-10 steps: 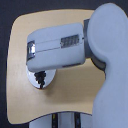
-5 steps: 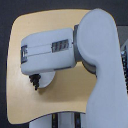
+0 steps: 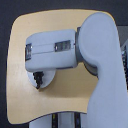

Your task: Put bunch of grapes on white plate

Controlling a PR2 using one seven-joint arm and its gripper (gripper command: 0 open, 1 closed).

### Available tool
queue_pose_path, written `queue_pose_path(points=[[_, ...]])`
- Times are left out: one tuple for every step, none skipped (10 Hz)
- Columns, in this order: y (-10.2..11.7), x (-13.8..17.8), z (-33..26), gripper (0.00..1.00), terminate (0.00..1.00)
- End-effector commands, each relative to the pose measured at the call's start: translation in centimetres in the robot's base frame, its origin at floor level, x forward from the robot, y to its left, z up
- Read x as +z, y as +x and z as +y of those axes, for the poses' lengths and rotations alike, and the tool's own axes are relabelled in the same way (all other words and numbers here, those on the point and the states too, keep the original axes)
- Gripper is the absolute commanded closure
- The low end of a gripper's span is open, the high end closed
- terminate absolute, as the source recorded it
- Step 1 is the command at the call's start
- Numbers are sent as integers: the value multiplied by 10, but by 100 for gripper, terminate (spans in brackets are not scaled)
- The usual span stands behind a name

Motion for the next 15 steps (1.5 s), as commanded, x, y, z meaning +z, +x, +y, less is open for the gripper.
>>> queue_pose_path(points=[[6, -4, -15, 100, 0], [8, -2, -17, 100, 0], [8, -1, -19, 100, 0], [7, -1, -20, 100, 0], [5, 1, -20, 100, 0], [2, 3, -20, 100, 0], [0, 3, -19, 100, 0], [-6, 3, -18, 100, 0], [-13, 3, -17, 100, 0], [-15, 3, -15, 100, 0], [-15, 4, -16, 100, 0], [-13, 4, -15, 100, 0], [-14, 4, -15, 0, 0], [-13, 4, -15, 0, 0], [-10, 4, -13, 0, 0]])
